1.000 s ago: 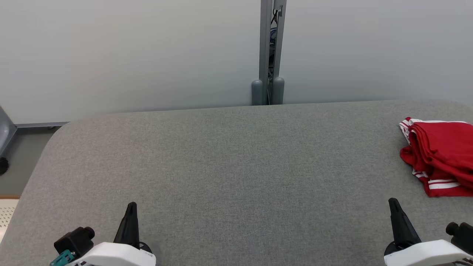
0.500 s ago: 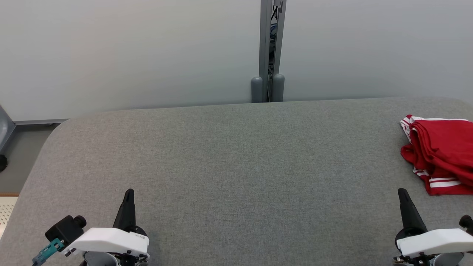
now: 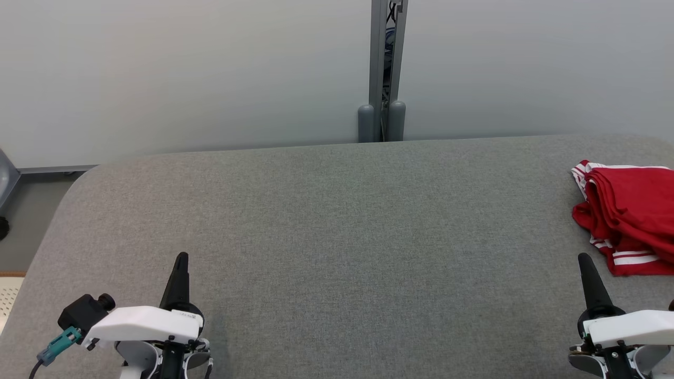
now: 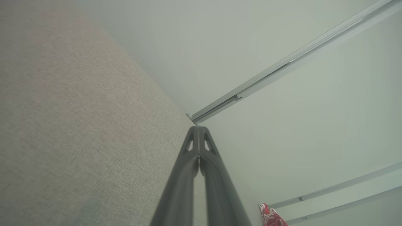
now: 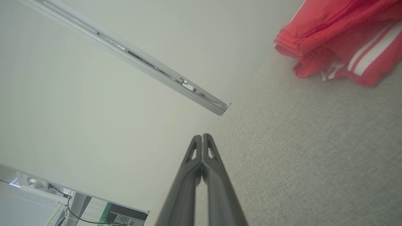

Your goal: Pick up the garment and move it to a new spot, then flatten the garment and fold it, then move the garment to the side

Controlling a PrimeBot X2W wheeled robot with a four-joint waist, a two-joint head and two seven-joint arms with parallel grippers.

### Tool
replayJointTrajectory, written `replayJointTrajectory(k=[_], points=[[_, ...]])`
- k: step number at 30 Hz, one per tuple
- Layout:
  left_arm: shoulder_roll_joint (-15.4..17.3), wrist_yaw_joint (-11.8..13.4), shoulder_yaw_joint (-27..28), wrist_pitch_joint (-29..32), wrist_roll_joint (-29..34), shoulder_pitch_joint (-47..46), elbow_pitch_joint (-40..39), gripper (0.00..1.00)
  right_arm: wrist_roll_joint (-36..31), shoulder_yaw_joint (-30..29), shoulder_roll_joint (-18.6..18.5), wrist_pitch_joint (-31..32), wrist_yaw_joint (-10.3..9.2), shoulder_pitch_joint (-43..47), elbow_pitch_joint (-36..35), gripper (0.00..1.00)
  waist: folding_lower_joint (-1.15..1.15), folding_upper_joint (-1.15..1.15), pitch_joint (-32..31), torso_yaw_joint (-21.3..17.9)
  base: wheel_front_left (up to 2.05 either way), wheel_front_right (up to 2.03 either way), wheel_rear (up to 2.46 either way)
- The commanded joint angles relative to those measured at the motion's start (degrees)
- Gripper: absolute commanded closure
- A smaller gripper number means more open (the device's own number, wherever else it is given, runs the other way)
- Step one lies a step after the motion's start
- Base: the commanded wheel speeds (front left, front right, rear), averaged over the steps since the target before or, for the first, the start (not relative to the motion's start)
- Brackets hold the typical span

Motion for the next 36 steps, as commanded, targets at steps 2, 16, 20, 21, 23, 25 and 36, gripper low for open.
replayJointTrajectory(k=[2,16,20,21,23,25,36], points=[[0.31,-0.70,0.48,0.56,-2.36,-2.35,0.02,1.00,2.28,-0.65,-0.55,0.73,0.01,-1.67,0.03,1.00,0.00,0.00,0.11,0.00,0.00,0.00,0.00],[0.37,-1.79,1.22,2.44,-11.01,-5.56,1.86,1.00,10.46,-2.82,-0.68,3.32,0.01,-4.18,1.39,1.00,0.00,0.00,0.82,-0.03,0.00,0.00,0.00],[0.38,-1.98,1.41,2.89,-13.16,-6.30,2.35,1.00,12.48,-3.40,-0.69,3.94,0.01,-4.63,1.77,1.00,0.00,0.00,1.01,-0.04,0.00,0.00,0.00],[0.38,-2.07,1.45,3.03,-13.65,-6.54,2.44,1.00,12.95,-3.51,-0.69,4.14,0.01,-4.81,1.85,1.00,0.00,0.00,1.06,-0.04,0.00,0.00,0.00],[0.39,-2.25,1.53,3.29,-14.72,-6.84,2.64,1.00,13.90,-3.74,-0.70,4.39,0.01,-5.21,1.97,1.00,0.00,0.00,1.15,-0.04,0.00,0.00,0.00],[0.39,-2.34,1.57,3.41,-15.24,-6.97,2.79,1.00,14.36,-3.85,-0.71,4.60,0.00,-5.35,2.02,1.00,0.00,0.00,1.20,-0.05,0.00,0.00,0.00],[0.41,-2.98,2.00,4.50,-20.53,-8.93,3.87,1.00,19.37,-5.29,-0.73,6.14,0.00,-6.68,2.89,1.00,0.00,0.00,1.72,-0.07,0.00,0.00,0.00]])
